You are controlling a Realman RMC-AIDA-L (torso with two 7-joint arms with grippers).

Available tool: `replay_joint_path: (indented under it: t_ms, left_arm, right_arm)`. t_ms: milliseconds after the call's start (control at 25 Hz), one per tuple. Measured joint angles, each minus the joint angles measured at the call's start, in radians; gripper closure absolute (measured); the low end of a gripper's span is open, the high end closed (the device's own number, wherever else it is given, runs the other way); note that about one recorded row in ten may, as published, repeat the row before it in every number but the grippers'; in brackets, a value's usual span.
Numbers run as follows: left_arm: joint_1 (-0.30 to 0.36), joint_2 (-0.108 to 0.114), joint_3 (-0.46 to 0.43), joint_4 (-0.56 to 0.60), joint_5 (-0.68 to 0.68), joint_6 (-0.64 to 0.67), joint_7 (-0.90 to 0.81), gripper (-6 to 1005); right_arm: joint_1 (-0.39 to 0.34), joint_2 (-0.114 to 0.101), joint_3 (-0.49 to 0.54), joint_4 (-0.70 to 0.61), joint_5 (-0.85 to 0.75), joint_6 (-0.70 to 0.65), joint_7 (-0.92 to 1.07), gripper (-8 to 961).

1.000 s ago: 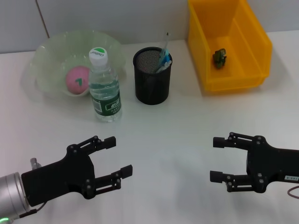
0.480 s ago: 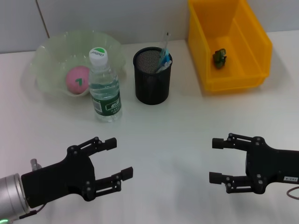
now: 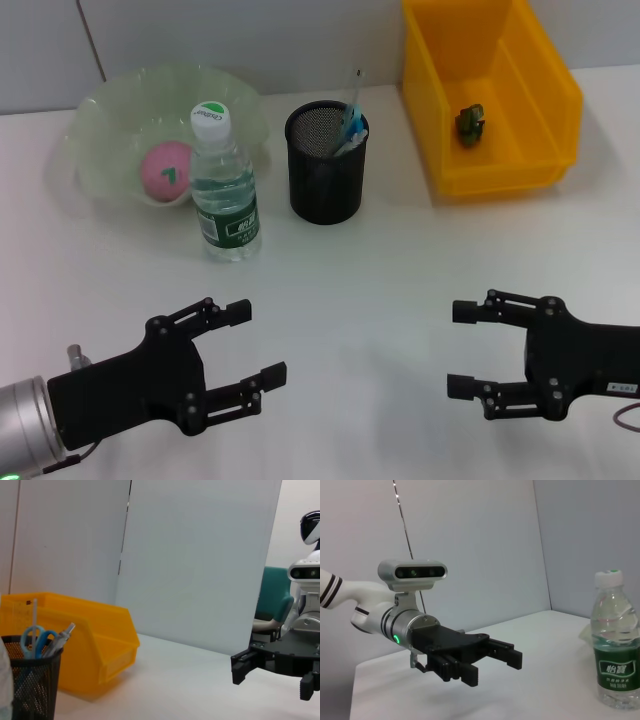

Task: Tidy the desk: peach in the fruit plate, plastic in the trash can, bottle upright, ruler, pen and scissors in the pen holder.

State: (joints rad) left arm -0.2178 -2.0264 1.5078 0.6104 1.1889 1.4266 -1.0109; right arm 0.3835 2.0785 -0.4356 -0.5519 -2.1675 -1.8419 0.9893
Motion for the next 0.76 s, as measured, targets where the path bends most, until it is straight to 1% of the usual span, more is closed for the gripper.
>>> replay_joint_path:
  t_ms: [240, 760]
  left_arm:
    - [-0.002, -0.001, 0.0, 0.0, 0.0, 0.0, 0.0, 187]
    - [-0.008, -0.003, 0.003, 0.0, 0.0, 0.003, -0.001, 187]
  right_arm:
    - [0.002, 0.0, -0.027, 0.006, 0.003, 0.007, 0.0, 118]
    - [0.008, 0.0, -0.029, 0.006, 0.008, 0.009, 0.0, 118]
